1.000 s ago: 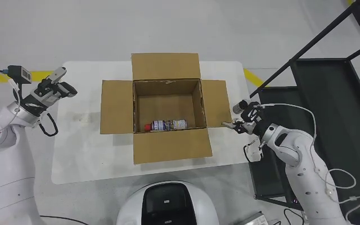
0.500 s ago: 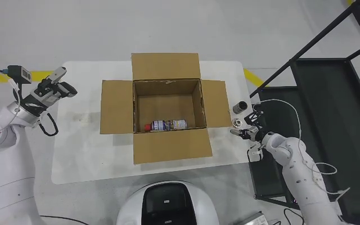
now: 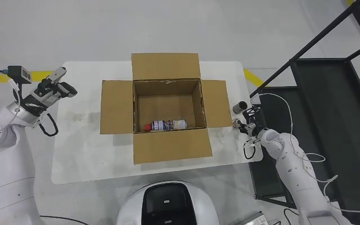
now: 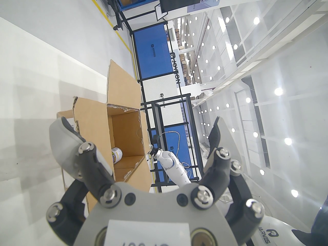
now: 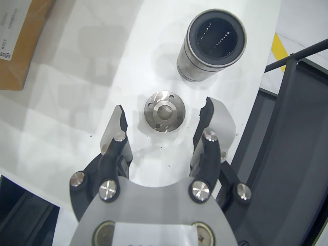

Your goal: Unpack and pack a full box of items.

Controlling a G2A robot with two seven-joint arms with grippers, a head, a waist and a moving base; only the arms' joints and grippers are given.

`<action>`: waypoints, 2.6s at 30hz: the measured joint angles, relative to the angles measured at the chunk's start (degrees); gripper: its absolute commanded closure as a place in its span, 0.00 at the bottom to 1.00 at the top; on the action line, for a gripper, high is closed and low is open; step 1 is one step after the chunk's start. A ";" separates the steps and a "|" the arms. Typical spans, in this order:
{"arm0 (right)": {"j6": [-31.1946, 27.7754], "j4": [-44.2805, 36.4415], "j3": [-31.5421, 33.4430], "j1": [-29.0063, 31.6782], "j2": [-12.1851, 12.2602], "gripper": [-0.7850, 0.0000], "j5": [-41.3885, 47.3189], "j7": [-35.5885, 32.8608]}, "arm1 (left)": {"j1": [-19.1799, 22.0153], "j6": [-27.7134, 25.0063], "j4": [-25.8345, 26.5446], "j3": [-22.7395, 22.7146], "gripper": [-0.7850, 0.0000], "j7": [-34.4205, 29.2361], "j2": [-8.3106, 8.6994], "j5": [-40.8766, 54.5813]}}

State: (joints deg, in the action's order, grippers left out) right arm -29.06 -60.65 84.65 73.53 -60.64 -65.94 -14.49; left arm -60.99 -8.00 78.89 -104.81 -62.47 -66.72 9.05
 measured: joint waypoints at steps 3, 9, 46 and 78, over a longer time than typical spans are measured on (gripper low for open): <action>0.87 1.40 -0.88 -0.83 -0.19 0.41 -0.43 0.31 | 0.00 0.00 0.00 0.00 0.00 0.00 0.00 0.00; 1.19 2.85 -1.99 -1.75 -0.35 0.51 -1.14 1.15 | 0.00 0.00 0.00 0.00 0.00 0.00 0.00 0.00; 2.28 -5.80 2.10 4.12 0.98 1.00 -1.39 2.46 | 0.00 0.00 0.00 0.00 0.00 0.00 0.00 0.00; -8.03 -29.87 -13.64 -11.02 0.09 1.00 8.07 -11.69 | 0.00 0.00 0.00 0.00 0.00 0.00 0.00 0.00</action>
State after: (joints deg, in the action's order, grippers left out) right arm -37.08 -90.52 71.01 62.52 -60.55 -57.86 -26.18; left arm -60.99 -8.00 78.89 -104.81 -62.47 -66.72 9.05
